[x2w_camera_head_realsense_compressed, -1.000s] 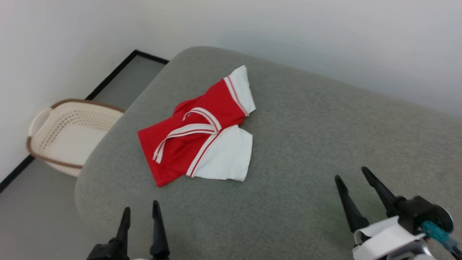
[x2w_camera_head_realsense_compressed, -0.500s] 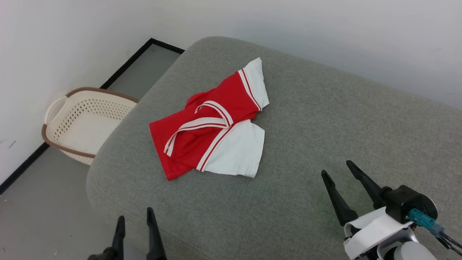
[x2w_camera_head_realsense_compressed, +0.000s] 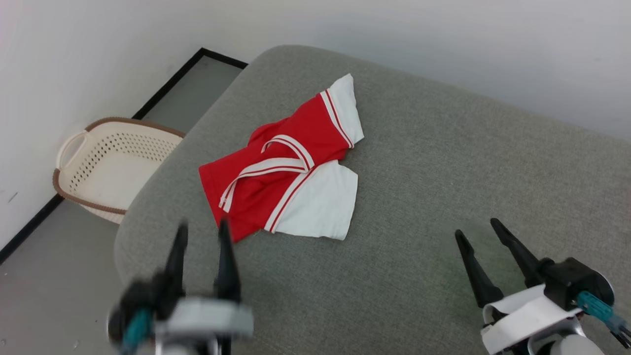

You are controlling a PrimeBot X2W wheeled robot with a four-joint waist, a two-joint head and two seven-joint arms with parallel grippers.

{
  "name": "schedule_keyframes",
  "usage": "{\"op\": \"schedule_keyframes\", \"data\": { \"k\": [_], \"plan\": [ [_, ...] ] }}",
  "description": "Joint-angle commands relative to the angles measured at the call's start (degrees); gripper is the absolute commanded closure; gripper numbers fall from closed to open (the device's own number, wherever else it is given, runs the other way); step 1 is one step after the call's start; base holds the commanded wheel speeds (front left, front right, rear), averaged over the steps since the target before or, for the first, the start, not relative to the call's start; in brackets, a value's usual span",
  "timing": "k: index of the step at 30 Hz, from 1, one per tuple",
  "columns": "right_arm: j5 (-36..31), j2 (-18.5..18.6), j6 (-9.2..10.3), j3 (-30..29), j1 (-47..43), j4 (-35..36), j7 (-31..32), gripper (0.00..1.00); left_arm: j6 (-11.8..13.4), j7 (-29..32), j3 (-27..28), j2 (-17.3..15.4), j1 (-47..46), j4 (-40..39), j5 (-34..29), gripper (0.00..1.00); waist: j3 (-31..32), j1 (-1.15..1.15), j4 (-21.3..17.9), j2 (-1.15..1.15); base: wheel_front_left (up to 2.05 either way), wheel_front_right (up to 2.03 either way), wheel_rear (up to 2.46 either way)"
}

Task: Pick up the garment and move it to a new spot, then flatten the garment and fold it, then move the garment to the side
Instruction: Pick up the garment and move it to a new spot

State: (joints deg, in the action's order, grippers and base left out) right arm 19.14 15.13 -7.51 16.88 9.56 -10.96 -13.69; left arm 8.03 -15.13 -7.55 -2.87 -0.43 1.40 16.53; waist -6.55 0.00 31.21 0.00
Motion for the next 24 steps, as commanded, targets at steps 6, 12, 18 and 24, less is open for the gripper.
{"op": "schedule_keyframes", "data": {
  "k": [6,12,18,24],
  "plan": [
    [-2.69,-0.92,0.04,-2.93,-2.57,3.85,0.68,0.00,-6.71,-0.03,1.62,-2.82,-23.61,8.87,-3.20,0.00,-3.04,0.00,-2.62,0.00,0.00,0.00,0.00],
    [-3.81,-0.31,0.04,-2.29,-0.94,6.36,2.10,0.00,-9.66,0.42,3.14,-5.67,-41.74,23.40,-3.48,0.00,-6.92,0.00,-6.25,0.00,0.00,0.00,0.00],
    [-3.83,-0.18,0.04,-1.60,0.40,6.81,2.24,0.00,-13.29,15.75,2.11,-7.13,-54.01,44.34,-0.19,0.00,-8.30,0.00,-7.95,0.00,0.00,0.00,0.00],
    [-3.94,-0.32,0.04,-0.26,1.19,6.44,2.33,0.00,-15.41,30.91,-1.19,-8.40,-59.50,56.21,3.08,0.00,-8.96,0.00,-8.74,0.00,0.00,0.00,0.00]
  ]
}}
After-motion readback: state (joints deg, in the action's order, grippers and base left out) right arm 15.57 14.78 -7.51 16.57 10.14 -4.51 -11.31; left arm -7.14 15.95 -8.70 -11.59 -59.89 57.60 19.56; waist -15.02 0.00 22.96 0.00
